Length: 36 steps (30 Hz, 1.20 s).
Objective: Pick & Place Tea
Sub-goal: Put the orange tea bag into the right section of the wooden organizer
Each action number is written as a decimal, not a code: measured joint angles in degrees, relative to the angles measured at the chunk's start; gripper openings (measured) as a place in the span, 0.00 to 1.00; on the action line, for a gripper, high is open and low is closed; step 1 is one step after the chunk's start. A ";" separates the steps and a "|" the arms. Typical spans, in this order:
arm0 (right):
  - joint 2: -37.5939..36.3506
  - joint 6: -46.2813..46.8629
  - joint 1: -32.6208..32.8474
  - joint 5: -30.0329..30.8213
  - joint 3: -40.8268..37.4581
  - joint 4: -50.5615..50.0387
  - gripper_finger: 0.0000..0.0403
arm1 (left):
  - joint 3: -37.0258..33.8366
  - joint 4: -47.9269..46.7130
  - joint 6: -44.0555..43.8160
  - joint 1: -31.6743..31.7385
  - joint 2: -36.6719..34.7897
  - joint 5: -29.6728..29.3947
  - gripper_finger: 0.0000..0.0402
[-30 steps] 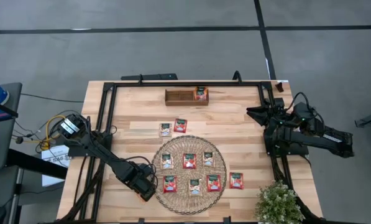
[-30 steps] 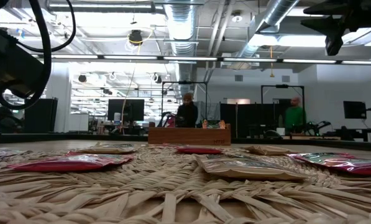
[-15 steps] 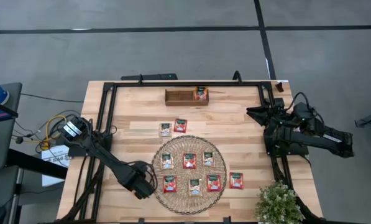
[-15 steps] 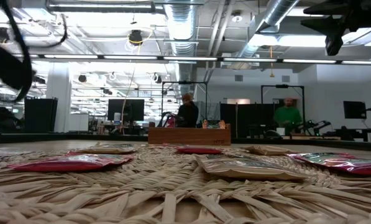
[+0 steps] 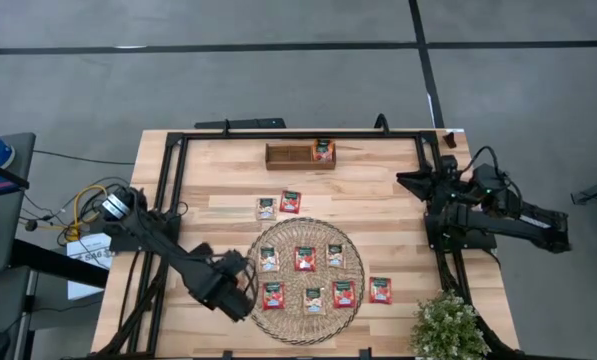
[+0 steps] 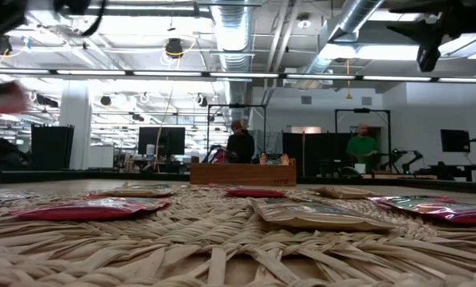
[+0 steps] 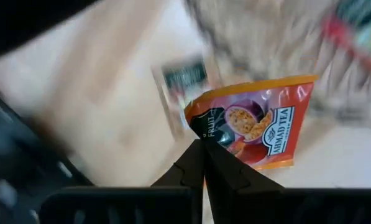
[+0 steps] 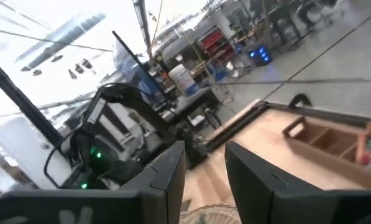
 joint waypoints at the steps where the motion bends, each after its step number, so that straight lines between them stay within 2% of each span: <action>1: 0.75 0.56 0.00 -1.12 0.00 0.04 0.27 | 1.50 -1.66 1.90 0.67 0.00 -2.78 0.00; 5: 6.71 0.87 0.02 -6.65 0.00 2.67 0.27 | 6.24 -4.93 12.01 4.62 -0.02 -13.56 0.00; 10: 17.82 0.82 0.02 -10.81 0.00 11.90 0.27 | 10.75 -3.98 28.46 12.35 -0.07 -24.22 0.00; 16: 31.28 0.78 0.02 -15.03 0.51 23.06 0.27 | 15.01 1.07 47.13 21.28 -0.15 -33.18 0.00; 21: 40.62 -2.84 0.07 -17.13 5.31 23.60 0.28 | 17.62 11.52 62.00 26.77 -0.17 -34.95 0.00; 26: 48.52 -7.60 0.09 -20.78 12.55 23.56 0.37 | 17.89 22.98 73.47 30.41 -0.17 -34.31 0.00; 29: 52.82 -10.16 -0.09 -22.92 16.50 23.33 0.46 | 17.89 26.70 76.65 31.91 -0.17 -33.61 0.00; 32: 56.86 -11.00 -0.42 -22.57 19.79 23.34 0.52 | 17.89 27.73 76.73 32.83 -0.17 -32.91 0.00; 36: 61.97 -12.33 -1.77 -22.38 23.36 23.30 0.56 | 17.89 27.73 76.66 32.95 -0.17 -32.61 0.00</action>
